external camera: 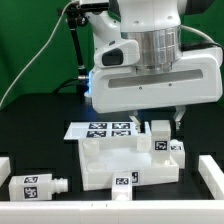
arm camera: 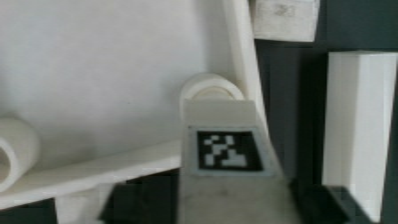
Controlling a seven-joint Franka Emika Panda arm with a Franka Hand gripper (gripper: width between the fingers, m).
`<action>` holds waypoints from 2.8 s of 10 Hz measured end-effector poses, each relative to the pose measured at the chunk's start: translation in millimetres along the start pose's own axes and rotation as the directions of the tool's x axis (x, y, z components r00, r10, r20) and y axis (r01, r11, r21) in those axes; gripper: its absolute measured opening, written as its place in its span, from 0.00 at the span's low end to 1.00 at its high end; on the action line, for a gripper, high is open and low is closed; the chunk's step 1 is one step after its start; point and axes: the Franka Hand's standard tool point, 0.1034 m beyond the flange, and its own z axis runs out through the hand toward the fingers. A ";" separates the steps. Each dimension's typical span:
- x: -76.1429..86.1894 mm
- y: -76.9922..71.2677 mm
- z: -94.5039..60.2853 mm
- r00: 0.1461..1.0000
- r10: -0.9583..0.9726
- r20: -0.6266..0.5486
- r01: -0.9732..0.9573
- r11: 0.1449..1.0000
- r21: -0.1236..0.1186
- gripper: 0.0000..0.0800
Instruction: Assemble one leg
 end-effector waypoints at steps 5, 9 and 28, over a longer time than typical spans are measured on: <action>-0.2 -2.2 0.1 0.991 0.137 0.002 -0.137 0.990 0.010 0.35; -1.5 -4.3 1.6 0.878 0.478 -0.006 -0.476 0.876 0.071 0.35; -8.8 -56.1 7.5 -0.106 0.976 0.191 -0.986 -0.127 0.103 0.72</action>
Offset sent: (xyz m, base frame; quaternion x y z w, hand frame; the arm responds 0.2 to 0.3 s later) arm 0.0000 0.0000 0.0000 0.0000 0.0000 0.0000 1.0000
